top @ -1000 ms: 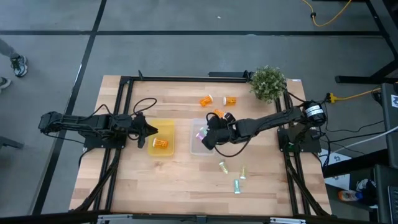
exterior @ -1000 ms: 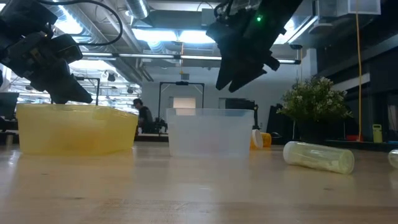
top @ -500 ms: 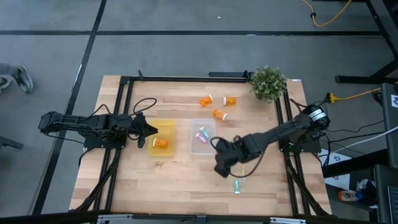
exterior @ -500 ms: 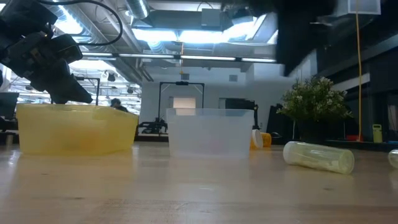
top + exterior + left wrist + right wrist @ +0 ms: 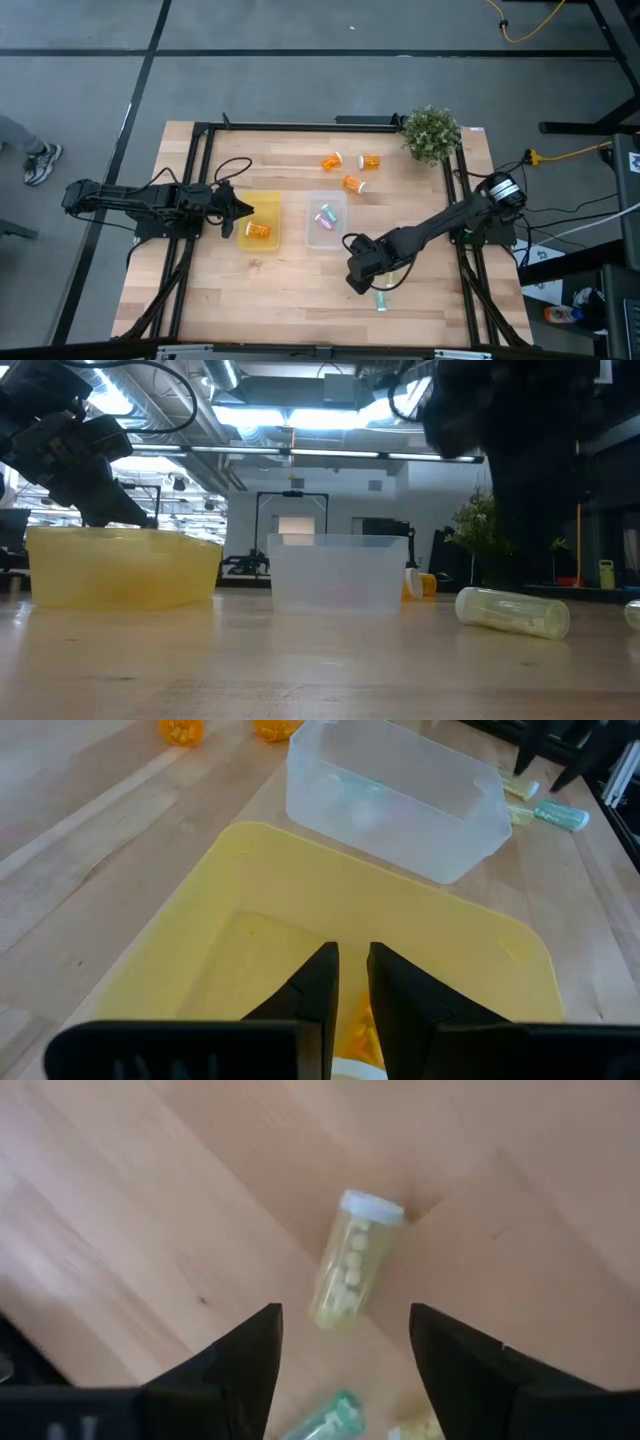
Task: Pick and place medicine bottles into bin by pill shape (circle, oval)
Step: Put the yellow pill bottle into the transparent bin
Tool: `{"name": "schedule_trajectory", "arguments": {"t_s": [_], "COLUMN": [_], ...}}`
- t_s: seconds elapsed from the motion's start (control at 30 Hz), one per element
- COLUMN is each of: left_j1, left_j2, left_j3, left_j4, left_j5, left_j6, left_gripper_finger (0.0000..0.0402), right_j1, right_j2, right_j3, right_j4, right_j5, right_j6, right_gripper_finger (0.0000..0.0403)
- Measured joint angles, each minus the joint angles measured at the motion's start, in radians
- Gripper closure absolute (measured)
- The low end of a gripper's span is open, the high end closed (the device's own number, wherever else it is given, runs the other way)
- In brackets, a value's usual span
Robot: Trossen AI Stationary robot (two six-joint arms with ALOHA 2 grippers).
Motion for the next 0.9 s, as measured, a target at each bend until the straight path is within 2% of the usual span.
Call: {"name": "schedule_trajectory", "arguments": {"t_s": [0.1,0.6,0.77,0.9], "left_j1": [0.000,0.000,0.000,0.000], "left_j2": [0.000,0.000,0.000,0.000], "left_j3": [0.000,0.000,0.000,0.000], "left_j4": [0.000,0.000,0.000,0.000], "left_j5": [0.000,-0.011,-0.016,-0.019], "left_j6": [0.000,0.000,0.000,0.000], "left_gripper_finger": [0.0351,0.0351,0.0351,0.0351], "right_j1": [-0.017,-0.089,-0.091,-0.094], "right_j2": [0.045,0.142,0.142,0.137], "right_j3": [0.000,0.002,0.002,0.017], "right_j4": [0.001,-0.028,-0.047,-0.096], "right_j5": [-0.045,-0.022,-0.006,-0.073], "right_j6": [-0.001,-0.078,-0.116,-0.128], "right_gripper_finger": [0.0183,0.0191,0.0250,0.0315]}}
